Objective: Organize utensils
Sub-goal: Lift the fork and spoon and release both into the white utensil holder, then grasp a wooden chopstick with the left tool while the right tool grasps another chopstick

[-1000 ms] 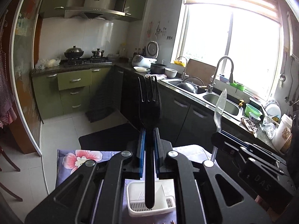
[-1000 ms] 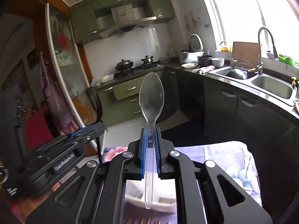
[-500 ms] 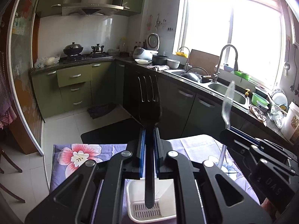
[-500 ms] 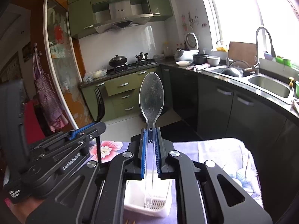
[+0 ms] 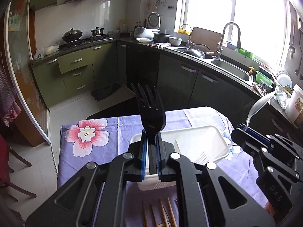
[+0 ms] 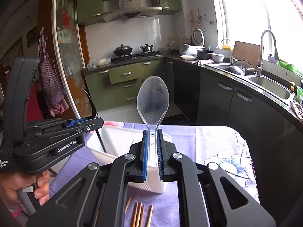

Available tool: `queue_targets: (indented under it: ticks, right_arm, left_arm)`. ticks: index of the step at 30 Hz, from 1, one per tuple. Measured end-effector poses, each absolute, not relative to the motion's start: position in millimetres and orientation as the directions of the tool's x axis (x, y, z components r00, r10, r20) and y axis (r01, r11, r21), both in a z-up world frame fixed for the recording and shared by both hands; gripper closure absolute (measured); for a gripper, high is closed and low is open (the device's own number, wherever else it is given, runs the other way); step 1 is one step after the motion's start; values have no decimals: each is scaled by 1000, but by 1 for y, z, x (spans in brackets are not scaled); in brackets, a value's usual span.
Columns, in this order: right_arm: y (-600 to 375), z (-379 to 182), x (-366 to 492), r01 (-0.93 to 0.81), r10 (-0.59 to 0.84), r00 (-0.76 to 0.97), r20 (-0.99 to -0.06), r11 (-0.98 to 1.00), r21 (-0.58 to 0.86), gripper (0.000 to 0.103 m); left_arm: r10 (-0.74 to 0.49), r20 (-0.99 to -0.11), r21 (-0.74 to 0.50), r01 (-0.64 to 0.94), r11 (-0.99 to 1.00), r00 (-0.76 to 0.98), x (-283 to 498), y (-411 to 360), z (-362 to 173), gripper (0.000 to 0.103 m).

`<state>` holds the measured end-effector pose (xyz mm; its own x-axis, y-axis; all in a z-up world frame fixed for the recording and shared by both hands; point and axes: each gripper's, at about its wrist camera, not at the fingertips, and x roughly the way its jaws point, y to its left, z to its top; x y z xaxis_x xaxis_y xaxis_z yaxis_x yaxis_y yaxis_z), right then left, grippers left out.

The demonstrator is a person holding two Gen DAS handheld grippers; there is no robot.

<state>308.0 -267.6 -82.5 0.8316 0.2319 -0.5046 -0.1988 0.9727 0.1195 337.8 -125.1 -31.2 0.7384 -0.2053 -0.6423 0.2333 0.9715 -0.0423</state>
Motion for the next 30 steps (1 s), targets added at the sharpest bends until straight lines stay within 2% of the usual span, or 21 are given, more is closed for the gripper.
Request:
queue_targets:
  ticks: [4, 8, 10, 12, 14, 17, 21, 26, 30]
  right_arm:
    - [-260, -93, 309, -212, 237, 806, -543, 971, 109, 92]
    - [-260, -97, 308, -218, 245, 802, -544, 969, 115, 78]
    - [-261, -96, 305, -221, 247, 803, -542, 969, 114, 77]
    - [-259, -94, 304, -222, 245, 805, -540, 969, 109, 66]
    - [-258, -92, 303, -222, 241, 808, -537, 970, 101, 64]
    - [-256, -88, 303, -213, 230, 813, -535, 972, 95, 59]
    - [-258, -78, 294, -212, 241, 824, -513, 970, 115, 59]
    - [-267, -67, 273, -225, 261, 828, -496, 965, 132, 57]
    - [-279, -70, 254, -224, 259, 816, -517, 966, 131, 56]
  left_arm:
    - [-200, -657, -35, 235, 971, 727, 337, -126, -38, 94]
    - [-200, -667, -35, 238, 971, 718, 337, -126, -42, 94]
    - [-207, -669, -38, 245, 969, 714, 336, -126, -42, 94]
    - [-207, -668, -33, 249, 968, 715, 334, -125, -40, 87]
    - [-210, -663, -35, 250, 968, 718, 333, -124, -38, 76]
    - [-210, -656, -35, 248, 968, 725, 330, -122, -34, 71]
    - [-220, -650, -50, 248, 967, 728, 327, -119, -26, 68]
    - [-225, -651, -48, 257, 965, 725, 312, -113, -21, 56]
    - [-223, -702, -63, 253, 965, 677, 295, -100, -32, 56]
